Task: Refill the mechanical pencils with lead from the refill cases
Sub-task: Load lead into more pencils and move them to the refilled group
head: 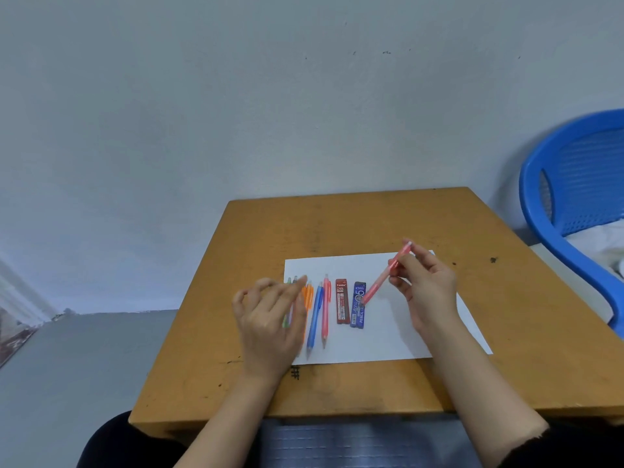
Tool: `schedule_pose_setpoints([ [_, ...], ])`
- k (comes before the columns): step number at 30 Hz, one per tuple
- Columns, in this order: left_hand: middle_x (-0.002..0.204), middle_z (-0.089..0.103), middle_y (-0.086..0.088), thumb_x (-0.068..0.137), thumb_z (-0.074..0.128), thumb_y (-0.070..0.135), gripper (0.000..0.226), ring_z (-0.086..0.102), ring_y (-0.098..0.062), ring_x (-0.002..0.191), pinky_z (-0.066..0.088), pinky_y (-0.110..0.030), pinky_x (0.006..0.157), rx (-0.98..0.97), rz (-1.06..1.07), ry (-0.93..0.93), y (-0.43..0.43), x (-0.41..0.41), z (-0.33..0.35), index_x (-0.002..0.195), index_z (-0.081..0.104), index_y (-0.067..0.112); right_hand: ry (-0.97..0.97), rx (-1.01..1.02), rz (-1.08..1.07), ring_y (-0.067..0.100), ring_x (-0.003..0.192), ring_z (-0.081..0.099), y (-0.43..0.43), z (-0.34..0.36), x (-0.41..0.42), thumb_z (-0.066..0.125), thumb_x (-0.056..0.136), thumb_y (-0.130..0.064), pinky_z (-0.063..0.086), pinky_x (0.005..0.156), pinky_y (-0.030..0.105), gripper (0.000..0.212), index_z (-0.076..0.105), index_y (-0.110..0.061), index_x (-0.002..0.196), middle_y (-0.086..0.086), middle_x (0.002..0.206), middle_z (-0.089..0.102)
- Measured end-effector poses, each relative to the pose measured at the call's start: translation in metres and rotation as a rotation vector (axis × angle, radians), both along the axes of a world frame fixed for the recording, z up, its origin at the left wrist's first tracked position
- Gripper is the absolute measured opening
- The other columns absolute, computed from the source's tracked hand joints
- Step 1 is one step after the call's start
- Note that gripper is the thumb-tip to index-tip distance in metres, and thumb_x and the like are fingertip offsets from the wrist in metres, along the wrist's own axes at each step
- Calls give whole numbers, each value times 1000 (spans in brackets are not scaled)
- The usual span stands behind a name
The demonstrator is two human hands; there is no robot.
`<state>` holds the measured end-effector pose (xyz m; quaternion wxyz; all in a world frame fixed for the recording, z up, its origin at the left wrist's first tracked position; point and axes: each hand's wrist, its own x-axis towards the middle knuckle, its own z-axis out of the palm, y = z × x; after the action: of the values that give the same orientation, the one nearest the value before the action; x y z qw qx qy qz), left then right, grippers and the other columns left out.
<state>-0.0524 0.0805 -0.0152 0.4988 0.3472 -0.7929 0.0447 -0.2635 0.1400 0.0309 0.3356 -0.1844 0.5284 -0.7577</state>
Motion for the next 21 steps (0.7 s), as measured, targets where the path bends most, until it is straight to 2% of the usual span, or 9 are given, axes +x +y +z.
schedule_pose_setpoints([
  [6,102,69,4,93,44,37,38,48,-13,109,27,-34,93,292,138,73,-20,25,3,116,68,19,229,291,163,19,54,52,4,9,-28,56,90,4,50,50,21,23,64,-3,111,15,73,65],
  [9,113,66,2,95,53,27,31,46,-17,117,25,-36,98,443,212,52,-28,33,-1,124,64,21,345,404,198,21,54,54,3,7,-34,56,89,5,52,48,20,23,65,1,110,15,71,64],
  [11,123,62,2,95,55,24,34,42,-17,125,24,-39,104,526,239,-5,-30,33,-5,128,60,23,397,490,232,21,55,55,1,6,-35,56,89,5,54,50,22,23,65,-4,108,15,70,63],
  [12,128,60,3,95,55,25,34,39,-16,128,24,-41,106,547,249,-43,-31,32,-6,129,60,24,421,535,254,21,54,56,-1,5,-35,57,89,4,56,54,25,23,65,-7,107,15,70,64],
  [15,139,52,6,95,53,29,34,34,-14,133,23,-42,109,595,284,-142,-34,30,-7,128,61,24,515,647,303,21,52,59,-7,-2,-35,57,87,1,58,68,34,22,68,-2,105,16,71,67],
  [19,144,46,7,96,50,32,38,29,-14,136,22,-41,111,667,334,-211,-34,30,-6,132,57,24,604,724,309,18,50,60,-11,-6,-31,56,86,-2,53,60,26,23,69,-5,105,18,75,70],
  [21,145,45,6,96,49,33,39,28,-14,137,22,-41,112,682,348,-231,-33,29,-6,133,56,23,629,735,300,17,52,61,-12,-6,-30,56,87,-3,53,62,25,24,69,-7,107,17,77,71],
])
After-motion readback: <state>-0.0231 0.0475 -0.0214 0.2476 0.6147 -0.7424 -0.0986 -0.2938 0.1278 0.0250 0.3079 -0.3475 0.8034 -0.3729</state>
